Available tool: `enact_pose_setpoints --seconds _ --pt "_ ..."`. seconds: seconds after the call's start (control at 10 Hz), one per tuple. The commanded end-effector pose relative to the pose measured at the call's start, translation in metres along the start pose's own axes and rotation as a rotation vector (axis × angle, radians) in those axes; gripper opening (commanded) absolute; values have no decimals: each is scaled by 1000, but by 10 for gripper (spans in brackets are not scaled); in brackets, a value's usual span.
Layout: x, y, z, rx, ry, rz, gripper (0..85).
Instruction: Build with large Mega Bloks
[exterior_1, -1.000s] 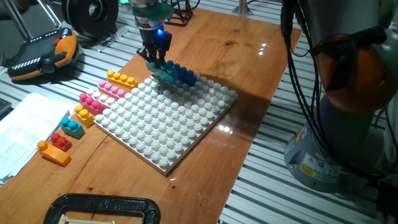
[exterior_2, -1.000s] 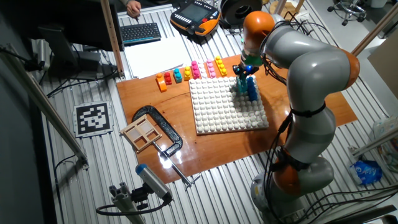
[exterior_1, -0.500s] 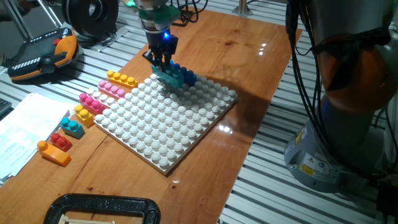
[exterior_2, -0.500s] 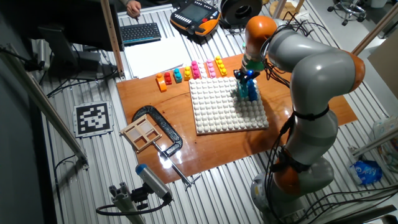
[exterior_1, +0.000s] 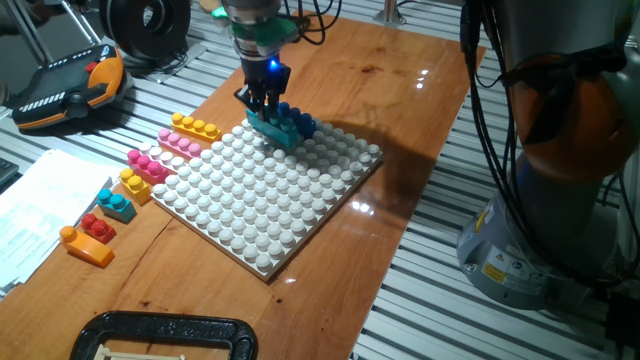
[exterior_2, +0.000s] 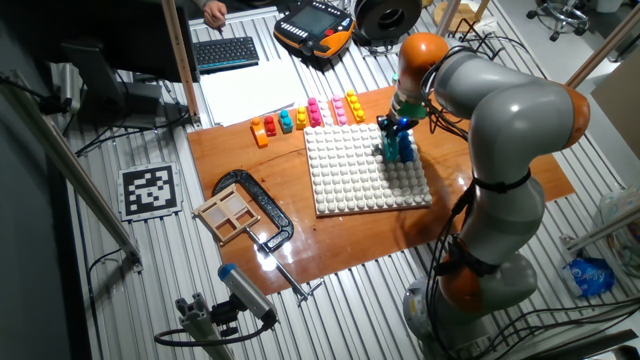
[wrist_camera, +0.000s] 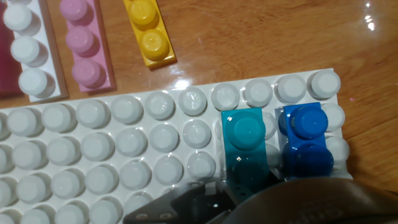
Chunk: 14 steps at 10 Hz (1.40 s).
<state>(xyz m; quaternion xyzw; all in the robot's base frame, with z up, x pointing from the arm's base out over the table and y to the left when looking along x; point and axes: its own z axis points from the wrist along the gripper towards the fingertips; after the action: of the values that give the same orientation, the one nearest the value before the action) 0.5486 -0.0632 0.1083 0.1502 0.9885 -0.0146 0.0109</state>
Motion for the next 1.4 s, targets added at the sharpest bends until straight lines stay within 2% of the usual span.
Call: enact_pose_setpoints --seconds 0.0,0.2,0.6,0.8,1.3 --pt "0 0 1 0 0 -2 0" --pt "-2 -1 5 -1 -2 -8 0" --pt "2 1 10 -8 -6 -3 0" --pt "4 3 16 -12 -19 2 0" --pt "3 4 24 -21 -27 0 0"
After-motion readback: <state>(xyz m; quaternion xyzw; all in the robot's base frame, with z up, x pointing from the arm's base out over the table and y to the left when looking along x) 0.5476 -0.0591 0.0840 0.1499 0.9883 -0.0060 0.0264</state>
